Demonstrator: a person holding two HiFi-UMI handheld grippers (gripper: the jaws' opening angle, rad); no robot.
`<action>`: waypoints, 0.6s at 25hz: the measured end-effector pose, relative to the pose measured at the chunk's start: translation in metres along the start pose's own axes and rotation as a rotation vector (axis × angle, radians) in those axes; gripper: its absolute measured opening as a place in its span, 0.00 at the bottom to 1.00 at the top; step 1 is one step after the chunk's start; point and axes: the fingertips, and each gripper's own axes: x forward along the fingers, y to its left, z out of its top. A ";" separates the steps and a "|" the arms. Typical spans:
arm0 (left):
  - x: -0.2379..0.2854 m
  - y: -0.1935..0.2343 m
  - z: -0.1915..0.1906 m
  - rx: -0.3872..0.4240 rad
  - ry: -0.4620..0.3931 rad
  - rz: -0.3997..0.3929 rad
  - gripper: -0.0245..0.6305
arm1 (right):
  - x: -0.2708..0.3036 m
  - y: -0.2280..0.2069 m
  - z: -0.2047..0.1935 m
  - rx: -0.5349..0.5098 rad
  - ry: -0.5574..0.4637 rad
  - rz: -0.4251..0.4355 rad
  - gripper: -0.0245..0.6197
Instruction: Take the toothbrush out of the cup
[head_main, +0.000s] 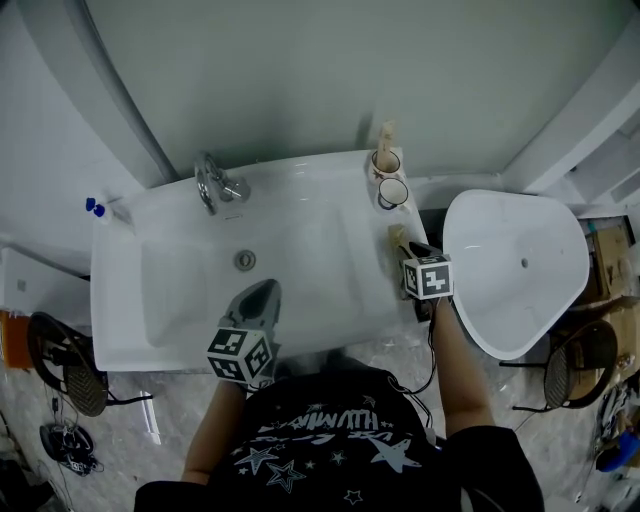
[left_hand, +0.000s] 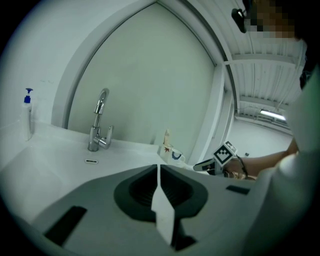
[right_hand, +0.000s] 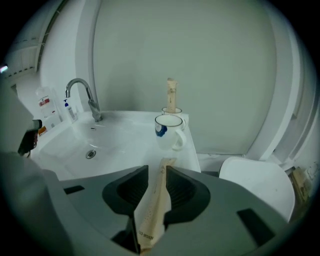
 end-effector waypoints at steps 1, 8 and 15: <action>0.003 0.000 0.003 0.004 -0.005 -0.001 0.08 | -0.004 -0.001 0.010 0.002 -0.030 0.002 0.22; 0.028 0.000 0.028 0.038 -0.040 -0.001 0.08 | -0.019 -0.016 0.084 -0.017 -0.213 0.005 0.22; 0.061 0.000 0.051 0.039 -0.059 0.027 0.08 | -0.003 -0.038 0.146 -0.072 -0.315 0.037 0.18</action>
